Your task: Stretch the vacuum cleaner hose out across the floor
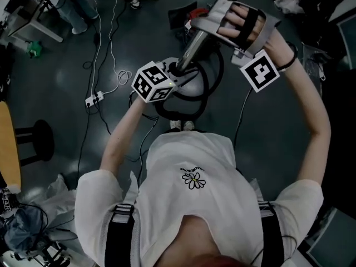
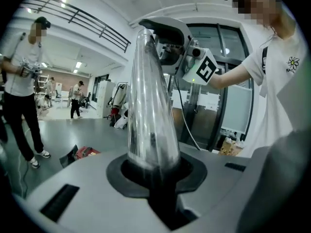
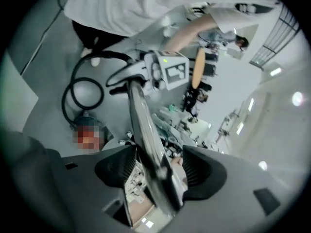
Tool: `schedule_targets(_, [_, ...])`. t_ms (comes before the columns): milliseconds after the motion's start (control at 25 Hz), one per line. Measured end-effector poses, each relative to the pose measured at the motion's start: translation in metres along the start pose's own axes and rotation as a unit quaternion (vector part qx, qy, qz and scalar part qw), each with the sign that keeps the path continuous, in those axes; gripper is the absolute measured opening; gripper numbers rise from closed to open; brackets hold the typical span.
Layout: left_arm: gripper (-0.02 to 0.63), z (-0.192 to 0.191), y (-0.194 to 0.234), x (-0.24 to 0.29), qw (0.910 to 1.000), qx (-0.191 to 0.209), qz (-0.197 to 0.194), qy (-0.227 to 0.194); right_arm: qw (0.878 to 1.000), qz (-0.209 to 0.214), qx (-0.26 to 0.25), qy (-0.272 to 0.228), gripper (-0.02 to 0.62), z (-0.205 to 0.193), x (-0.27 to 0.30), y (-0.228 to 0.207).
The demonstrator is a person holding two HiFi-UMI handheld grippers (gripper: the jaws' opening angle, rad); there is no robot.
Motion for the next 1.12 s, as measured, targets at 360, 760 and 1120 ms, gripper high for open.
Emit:
schedule_targets(360, [0.084, -0.008, -0.006, -0.043, 0.9863, -0.109, 0.063, -0.106, 0.902, -0.126, 0.392, 0.132, 0.279, -0.048, -0.066, 0.019])
schedule_targets(760, [0.076, -0.050, -0.059, -0.072, 0.9700, -0.172, 0.068, -0.158, 0.263, -0.219, 0.939, -0.039, 0.279, 0.123, -0.103, 0.137])
schedule_targets(1120, [0.051, -0.118, -0.145, -0.156, 0.9503, -0.212, 0.026, -0.227, -0.012, -0.172, 0.983, 0.059, 0.279, 0.355, -0.154, 0.104])
Point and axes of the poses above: the fingertips, and each gripper's own axes: x forward along the fingers, y to its left, z out of its top, the point moved 10 cm from there along -x, backward along the fingers, and after that the axes turned 9 degrees about -x, right-handed, at the moved point
